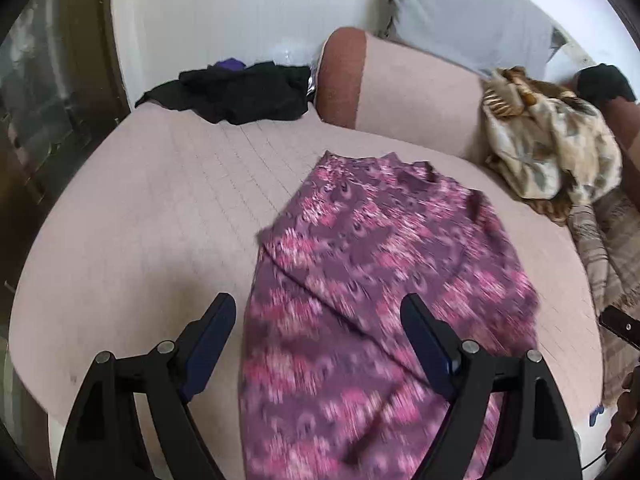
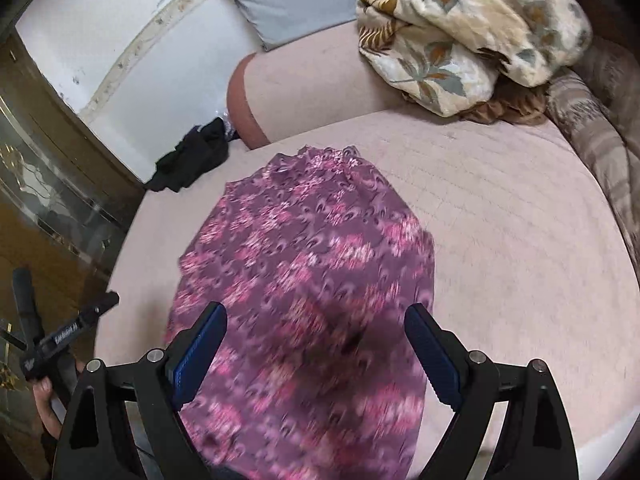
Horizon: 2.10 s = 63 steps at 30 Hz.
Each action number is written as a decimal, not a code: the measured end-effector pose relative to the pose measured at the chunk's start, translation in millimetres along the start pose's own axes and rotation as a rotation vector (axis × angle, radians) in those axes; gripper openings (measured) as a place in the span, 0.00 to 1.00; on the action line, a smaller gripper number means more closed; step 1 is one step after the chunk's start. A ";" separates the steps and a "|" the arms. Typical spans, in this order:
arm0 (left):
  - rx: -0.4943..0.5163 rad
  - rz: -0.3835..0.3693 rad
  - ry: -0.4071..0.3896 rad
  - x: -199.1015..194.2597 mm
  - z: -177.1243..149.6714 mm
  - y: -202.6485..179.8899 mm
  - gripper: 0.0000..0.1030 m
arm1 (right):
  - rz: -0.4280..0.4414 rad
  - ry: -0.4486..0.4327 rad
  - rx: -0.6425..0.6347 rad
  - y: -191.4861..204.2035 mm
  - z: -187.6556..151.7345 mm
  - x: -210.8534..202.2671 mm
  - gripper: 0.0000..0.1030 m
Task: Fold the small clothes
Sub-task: 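Pull both tools back and view the narrowed shirt, then grasp the collar edge with both grippers and lift it toward the hem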
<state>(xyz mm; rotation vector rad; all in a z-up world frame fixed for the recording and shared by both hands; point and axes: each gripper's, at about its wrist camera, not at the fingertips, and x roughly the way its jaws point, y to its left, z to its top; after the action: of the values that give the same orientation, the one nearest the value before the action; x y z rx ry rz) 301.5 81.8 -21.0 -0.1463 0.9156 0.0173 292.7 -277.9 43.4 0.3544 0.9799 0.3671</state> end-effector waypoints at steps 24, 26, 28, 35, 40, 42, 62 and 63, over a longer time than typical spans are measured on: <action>0.049 -0.092 0.238 288.6 170.3 -5.7 0.67 | 0.071 0.235 0.081 -77.5 194.8 273.4 0.62; 0.057 -0.034 0.232 297.0 171.1 -11.3 0.30 | 0.065 0.265 0.052 -72.7 201.5 284.3 0.32; 0.055 -0.042 0.224 297.2 171.6 -15.4 0.15 | 0.008 0.303 0.023 -70.7 202.9 293.6 0.20; -0.005 -0.192 0.150 213.1 182.6 8.2 0.07 | 0.048 0.248 0.098 -93.9 205.8 252.1 0.08; 0.022 -0.263 0.018 94.9 134.0 21.6 0.07 | 0.119 0.154 0.003 -71.5 162.4 150.7 0.08; 0.043 -0.268 -0.005 53.2 96.5 22.6 0.06 | 0.140 0.129 -0.028 -64.8 128.2 107.3 0.08; -0.201 -0.296 0.174 -64.6 -143.3 59.6 0.41 | 0.132 0.106 0.142 -50.9 -120.6 -17.7 0.63; -0.228 -0.326 0.181 -65.8 -141.5 61.5 0.44 | 0.151 0.103 0.175 -52.7 -124.7 -21.5 0.63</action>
<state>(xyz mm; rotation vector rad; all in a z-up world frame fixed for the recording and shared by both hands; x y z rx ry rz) 145.0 126.9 -61.1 -0.5147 1.0598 -0.1968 183.0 -318.7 -28.1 0.5746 1.0929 0.4410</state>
